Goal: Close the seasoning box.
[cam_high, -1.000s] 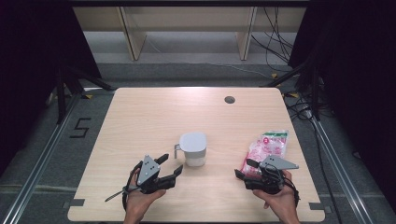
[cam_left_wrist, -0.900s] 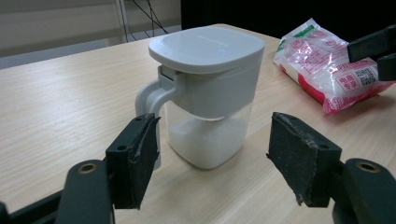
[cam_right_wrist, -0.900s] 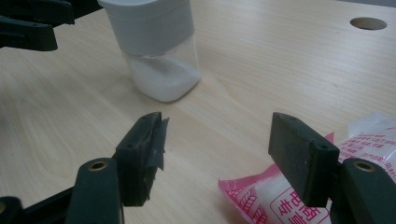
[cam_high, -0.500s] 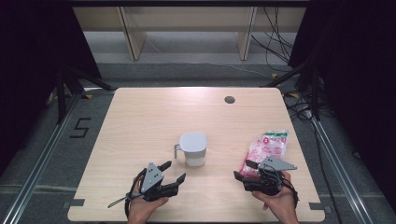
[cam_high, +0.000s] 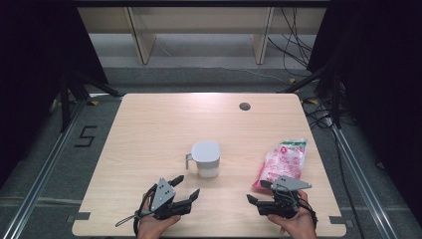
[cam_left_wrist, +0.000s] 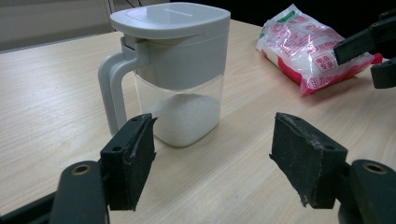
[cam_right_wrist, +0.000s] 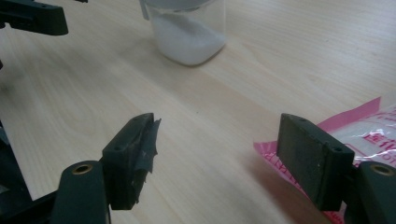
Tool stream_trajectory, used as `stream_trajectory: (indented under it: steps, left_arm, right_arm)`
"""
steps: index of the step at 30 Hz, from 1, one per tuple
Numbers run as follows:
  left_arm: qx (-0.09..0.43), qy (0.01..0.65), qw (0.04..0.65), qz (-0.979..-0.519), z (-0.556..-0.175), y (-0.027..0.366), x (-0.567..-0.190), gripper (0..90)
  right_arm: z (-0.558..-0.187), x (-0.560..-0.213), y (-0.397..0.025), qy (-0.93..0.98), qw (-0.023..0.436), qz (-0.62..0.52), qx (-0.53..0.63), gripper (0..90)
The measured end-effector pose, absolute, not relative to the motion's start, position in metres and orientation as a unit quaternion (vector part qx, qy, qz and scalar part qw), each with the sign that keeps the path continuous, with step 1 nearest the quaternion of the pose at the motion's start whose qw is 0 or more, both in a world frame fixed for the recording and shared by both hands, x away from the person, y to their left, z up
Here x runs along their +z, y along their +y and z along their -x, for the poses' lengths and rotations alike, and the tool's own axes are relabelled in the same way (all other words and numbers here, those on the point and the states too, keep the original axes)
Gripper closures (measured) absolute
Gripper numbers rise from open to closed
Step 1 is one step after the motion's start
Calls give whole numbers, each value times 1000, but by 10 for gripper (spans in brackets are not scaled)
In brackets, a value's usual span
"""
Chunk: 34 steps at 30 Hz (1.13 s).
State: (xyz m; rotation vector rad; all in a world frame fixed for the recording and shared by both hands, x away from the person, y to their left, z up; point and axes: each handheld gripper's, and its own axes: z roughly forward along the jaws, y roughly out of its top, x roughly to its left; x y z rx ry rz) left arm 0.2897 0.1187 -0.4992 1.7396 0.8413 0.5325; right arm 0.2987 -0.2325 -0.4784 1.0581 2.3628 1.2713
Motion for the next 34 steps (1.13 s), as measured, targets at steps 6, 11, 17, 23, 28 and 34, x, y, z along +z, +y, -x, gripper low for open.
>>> stream_trajectory:
  steps: [6, 11, 17, 23, 28, 34]
  left_arm:
    - [218, 351, 543, -731, -290, 116, -501, 294]
    - [222, 355, 539, -731, -289, 117, -499, 292]
    - [220, 353, 540, -732, -289, 116, -499, 291]
    - [218, 349, 541, -733, -289, 115, -500, 287]
    - [221, 339, 538, -739, -290, 117, -498, 286]
    - [218, 355, 539, -732, -289, 118, -499, 285]
  right_arm:
    - [-295, -482, -230, 823, 131, -350, 427, 281]
    - [-293, -484, -231, 824, 138, -346, 426, 279]
    - [-292, -485, -231, 826, 130, -349, 424, 277]
    - [-292, -485, -231, 827, 120, -348, 424, 277]
    - [-291, -486, -230, 824, 129, -352, 425, 278]
    - [-293, -487, -231, 826, 129, -350, 423, 277]
